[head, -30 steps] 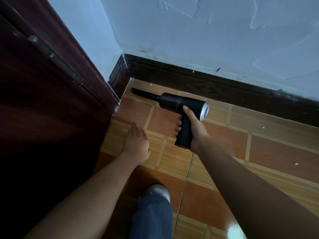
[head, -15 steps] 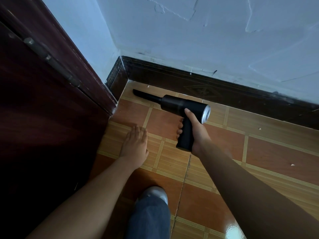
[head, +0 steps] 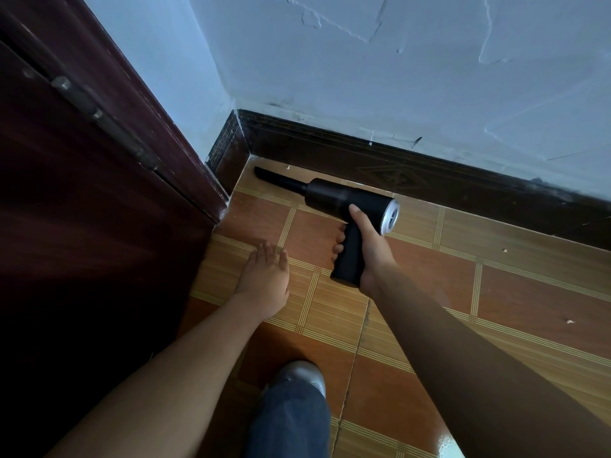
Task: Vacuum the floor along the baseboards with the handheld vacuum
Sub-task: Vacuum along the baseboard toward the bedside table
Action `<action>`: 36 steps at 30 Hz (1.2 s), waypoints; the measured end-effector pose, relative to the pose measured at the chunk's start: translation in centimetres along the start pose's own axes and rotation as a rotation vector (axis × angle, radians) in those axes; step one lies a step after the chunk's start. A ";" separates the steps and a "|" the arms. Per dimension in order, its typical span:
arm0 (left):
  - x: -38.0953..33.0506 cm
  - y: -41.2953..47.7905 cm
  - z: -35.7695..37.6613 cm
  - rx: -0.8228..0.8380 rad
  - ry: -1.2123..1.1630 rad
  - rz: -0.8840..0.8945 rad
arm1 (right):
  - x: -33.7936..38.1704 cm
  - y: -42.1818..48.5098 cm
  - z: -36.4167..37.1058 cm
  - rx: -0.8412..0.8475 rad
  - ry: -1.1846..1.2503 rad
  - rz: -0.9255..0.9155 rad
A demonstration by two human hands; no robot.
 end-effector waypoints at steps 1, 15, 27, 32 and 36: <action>0.0 0.0 0.0 0.003 -0.004 0.003 | -0.1 0.1 0.2 0.002 -0.002 -0.003; -0.1 0.0 0.1 0.058 0.007 -0.004 | 1.8 -1.1 -2.7 -0.032 0.015 -0.030; -0.2 -0.1 -0.2 0.063 0.032 -0.011 | 2.2 -2.6 -5.8 -0.051 0.005 -0.032; -0.2 0.0 -0.1 0.073 0.036 -0.021 | 2.5 -3.2 -7.0 -0.060 0.011 -0.049; -0.3 0.0 -0.2 0.087 0.037 -0.028 | 2.8 -3.4 -7.1 -0.077 0.037 -0.060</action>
Point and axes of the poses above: each hand's wrist, its own y-axis towards the middle knuckle, its own z-axis out of the palm, x = y × z, the point moved 8 cm from there along y, towards the middle knuckle, and after that the axes turned 4 degrees about x, right-handed, at the moved point
